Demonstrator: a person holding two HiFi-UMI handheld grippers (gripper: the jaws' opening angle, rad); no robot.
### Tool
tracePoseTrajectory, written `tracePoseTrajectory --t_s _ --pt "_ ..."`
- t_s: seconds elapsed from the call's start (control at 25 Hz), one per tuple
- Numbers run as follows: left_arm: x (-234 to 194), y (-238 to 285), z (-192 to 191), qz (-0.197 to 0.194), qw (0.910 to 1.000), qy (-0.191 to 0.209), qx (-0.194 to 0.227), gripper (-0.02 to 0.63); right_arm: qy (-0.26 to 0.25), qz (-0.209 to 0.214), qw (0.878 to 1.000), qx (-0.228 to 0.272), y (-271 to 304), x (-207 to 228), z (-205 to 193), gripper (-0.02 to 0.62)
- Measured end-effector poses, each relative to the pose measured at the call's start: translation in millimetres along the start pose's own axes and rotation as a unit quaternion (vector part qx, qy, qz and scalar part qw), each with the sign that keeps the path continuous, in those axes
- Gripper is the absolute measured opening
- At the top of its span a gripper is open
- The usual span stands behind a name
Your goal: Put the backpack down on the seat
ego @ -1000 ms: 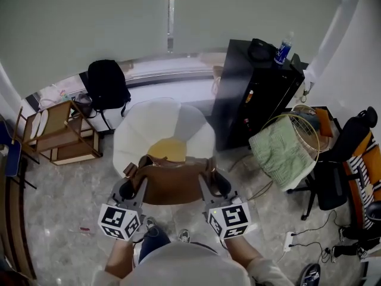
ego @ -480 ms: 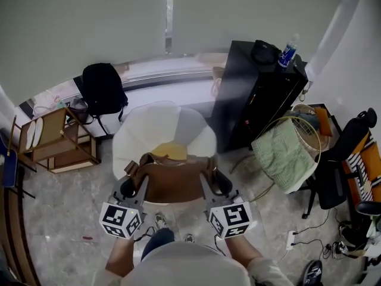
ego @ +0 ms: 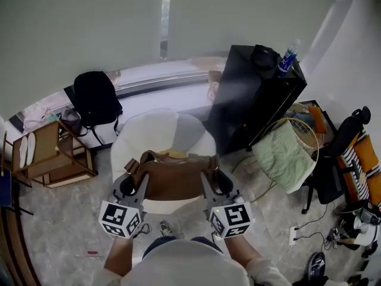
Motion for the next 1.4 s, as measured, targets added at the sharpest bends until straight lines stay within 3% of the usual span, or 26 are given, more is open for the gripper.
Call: tracePoseTrajectory --t_s 0.28,0.56,1.16,1.4 --pt "-38.3 7.3 -4.0 -0.013 0.9999 -0.003 -0.006 0.098 0.004 -0.014 1.0 -0.009 30.7 -17.0 -4.4 0.16" --pt "-53.3 34.8 -9.0 -0.003 0.9998 -0.014 -0.015 0.098 0.007 -0.001 1.0 -0.019 64.8 1.0 -10.0 0.16" --pt "-59.4 132.9 -3.1 0.075 0.9964 -0.039 -0.009 0.098 0.001 0.083 0.996 -0.029 159.9 97.0 -3.7 0.16" --pt "-71.6 158.6 -8.0 0.095 0.9942 -0.049 -0.012 0.098 0.0 0.102 0.994 -0.033 195.6 114.1 -9.6 0.16"
Point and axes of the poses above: the fingertips, and each gripper's own axes: y forward along the fingers, x to its right, z out of its top, the point moved 8 cm from there along -y, backward along the fingers, and after that the axes turned 1 degree about -z, right-handed, at the moved point
